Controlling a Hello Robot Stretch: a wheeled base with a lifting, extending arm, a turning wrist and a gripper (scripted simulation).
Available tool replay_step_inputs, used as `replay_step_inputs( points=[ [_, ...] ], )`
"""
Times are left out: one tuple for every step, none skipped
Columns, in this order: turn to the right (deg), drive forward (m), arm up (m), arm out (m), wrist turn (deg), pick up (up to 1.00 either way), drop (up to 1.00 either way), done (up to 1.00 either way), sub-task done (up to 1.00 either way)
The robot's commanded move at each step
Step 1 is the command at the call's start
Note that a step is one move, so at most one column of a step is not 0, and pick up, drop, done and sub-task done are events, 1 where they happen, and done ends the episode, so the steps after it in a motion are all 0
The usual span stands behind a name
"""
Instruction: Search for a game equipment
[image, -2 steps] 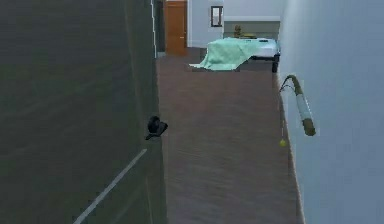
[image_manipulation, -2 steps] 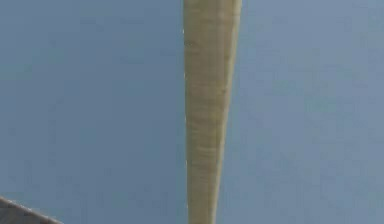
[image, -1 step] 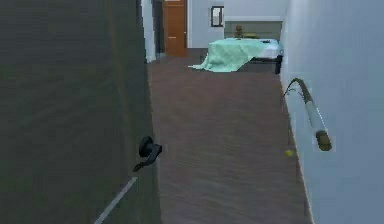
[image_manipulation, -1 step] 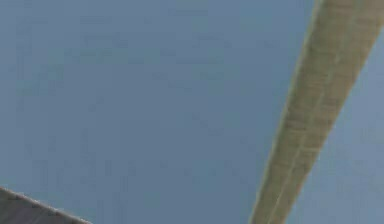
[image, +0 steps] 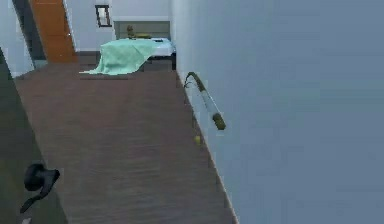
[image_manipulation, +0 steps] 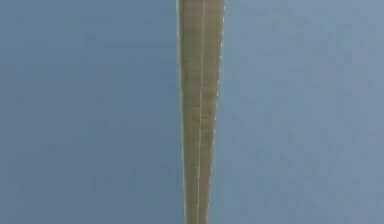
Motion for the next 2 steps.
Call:
replay_step_inputs(
  points=[
    [0.0, 0.9, 0.0, 0.0, 0.0, 0.0, 0.0, 0.0, 0.0],
    [-36.0, 0.0, 0.0, 0.0, 0.0, 0.0, 0.0, 0.0, 0.0]
  ],
)
